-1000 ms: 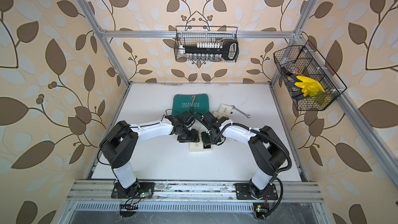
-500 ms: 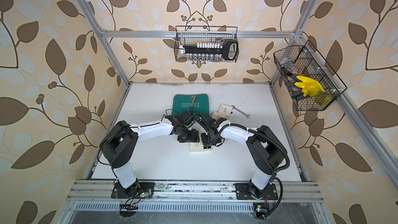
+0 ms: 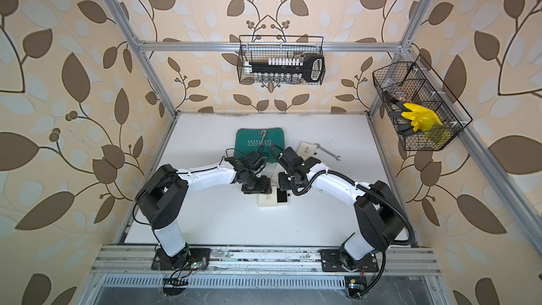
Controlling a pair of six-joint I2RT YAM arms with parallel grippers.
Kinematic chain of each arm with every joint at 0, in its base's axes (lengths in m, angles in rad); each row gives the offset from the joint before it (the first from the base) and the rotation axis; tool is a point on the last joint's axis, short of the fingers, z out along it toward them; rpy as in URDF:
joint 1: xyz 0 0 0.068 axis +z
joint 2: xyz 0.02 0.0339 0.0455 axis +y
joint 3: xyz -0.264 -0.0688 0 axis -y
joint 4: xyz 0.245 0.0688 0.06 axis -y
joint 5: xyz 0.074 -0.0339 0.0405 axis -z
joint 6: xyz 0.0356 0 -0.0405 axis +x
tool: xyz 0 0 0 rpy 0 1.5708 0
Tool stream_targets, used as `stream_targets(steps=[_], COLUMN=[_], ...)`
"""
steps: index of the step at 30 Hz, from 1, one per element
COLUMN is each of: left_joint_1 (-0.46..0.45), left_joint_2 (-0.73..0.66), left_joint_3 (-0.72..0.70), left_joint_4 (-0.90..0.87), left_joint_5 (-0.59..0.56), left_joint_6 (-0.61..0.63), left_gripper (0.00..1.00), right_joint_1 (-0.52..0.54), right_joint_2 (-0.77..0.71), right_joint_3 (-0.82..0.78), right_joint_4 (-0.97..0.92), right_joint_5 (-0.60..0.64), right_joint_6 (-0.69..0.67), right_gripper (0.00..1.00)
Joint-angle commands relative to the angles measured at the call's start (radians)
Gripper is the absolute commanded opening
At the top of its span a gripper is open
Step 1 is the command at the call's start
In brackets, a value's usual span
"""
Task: Take out the earrings from the drawer-style jewelry box
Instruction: Pick up the earring from the drawer, then place the earring at the center of the board.
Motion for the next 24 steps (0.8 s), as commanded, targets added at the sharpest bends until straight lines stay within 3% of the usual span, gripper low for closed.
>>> stream_targets(steps=[1, 8, 12, 18, 24], left_joint_1=[-0.011, -0.012, -0.014, -0.014, -0.015], left_joint_2=[-0.022, -0.054, -0.078, -0.094, -0.079], left_joint_3=[0.0, -0.008, -0.035, -0.055, -0.059], left_joint_4=[-0.069, -0.029, 0.001, 0.035, 0.036], left_joint_5=[0.013, 0.053, 0.061, 0.08, 0.078], left_joint_6=[0.043, 0.042, 0.035, 0.036, 0.028], left_gripper=[0.71, 0.75, 0.79, 0.8, 0.81], right_joint_1=[-0.083, -0.305, -0.38, -0.387, -0.338], right_joint_2=[-0.048, -0.032, -0.02, -0.012, -0.065], right_joint_3=[-0.043, -0.122, -0.18, -0.185, -0.173], right_joint_4=[-0.01, -0.019, 0.002, -0.01, -0.028], right_joint_5=[0.059, -0.002, -0.032, -0.037, -0.025], right_joint_6=[0.028, 0.044, 0.058, 0.037, -0.006], right_gripper=[0.09, 0.1, 0.11, 0.23, 0.26])
